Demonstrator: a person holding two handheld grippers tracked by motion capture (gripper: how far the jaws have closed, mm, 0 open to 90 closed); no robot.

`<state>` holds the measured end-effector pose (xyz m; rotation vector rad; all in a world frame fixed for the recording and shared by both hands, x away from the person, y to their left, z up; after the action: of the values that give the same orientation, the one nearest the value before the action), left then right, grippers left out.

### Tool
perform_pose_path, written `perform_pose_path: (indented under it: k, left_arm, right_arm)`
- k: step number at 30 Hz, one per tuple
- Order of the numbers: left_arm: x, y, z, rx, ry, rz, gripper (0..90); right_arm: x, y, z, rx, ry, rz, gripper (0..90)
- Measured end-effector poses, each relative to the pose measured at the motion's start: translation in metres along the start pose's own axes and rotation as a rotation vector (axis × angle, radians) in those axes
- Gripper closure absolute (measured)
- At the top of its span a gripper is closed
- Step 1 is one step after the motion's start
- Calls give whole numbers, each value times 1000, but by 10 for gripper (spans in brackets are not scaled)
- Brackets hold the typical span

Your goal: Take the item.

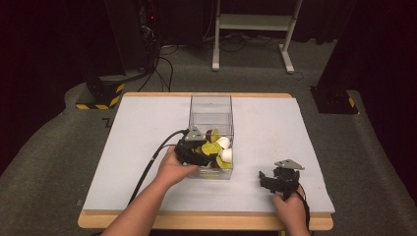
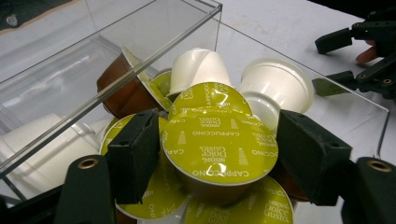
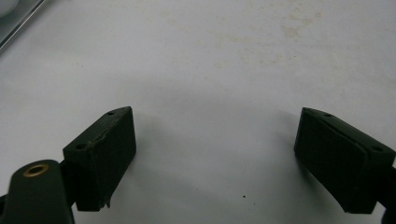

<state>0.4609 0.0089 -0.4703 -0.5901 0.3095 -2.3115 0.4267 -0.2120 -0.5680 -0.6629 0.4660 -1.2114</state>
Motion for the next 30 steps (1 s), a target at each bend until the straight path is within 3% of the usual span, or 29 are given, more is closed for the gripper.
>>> perform_pose_path:
  k: [4,18,22,24,30]
  left_arm:
    - [1,1,-1,-1,-11,-3,345]
    - [3,-3,0,9,9,-11,373]
    - [3,-4,1,29,-14,-7,373]
    - [1,-6,1,21,0,-10,373]
    - [-2,-13,5,50,-40,-17,374]
  right_arm:
    - [0,0,0,0,0,0,128]
    - [0,0,0,0,0,0,128]
    - [0,0,0,0,2,0,128]
    - [0,0,0,-1,1,-1,128]
    - [0,0,0,1,6,1,128]
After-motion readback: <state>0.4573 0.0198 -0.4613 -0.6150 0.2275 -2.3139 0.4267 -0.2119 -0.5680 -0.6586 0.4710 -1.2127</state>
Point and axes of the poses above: each handheld gripper's, and its own axes: y roughly forward along the jaws, z roughly out of its top, x roughly to its right, the point moved 9 cm from there along y, roughly forward along the jaws, and after that the axes turned 1 degree about x, right-handed, at the moved point
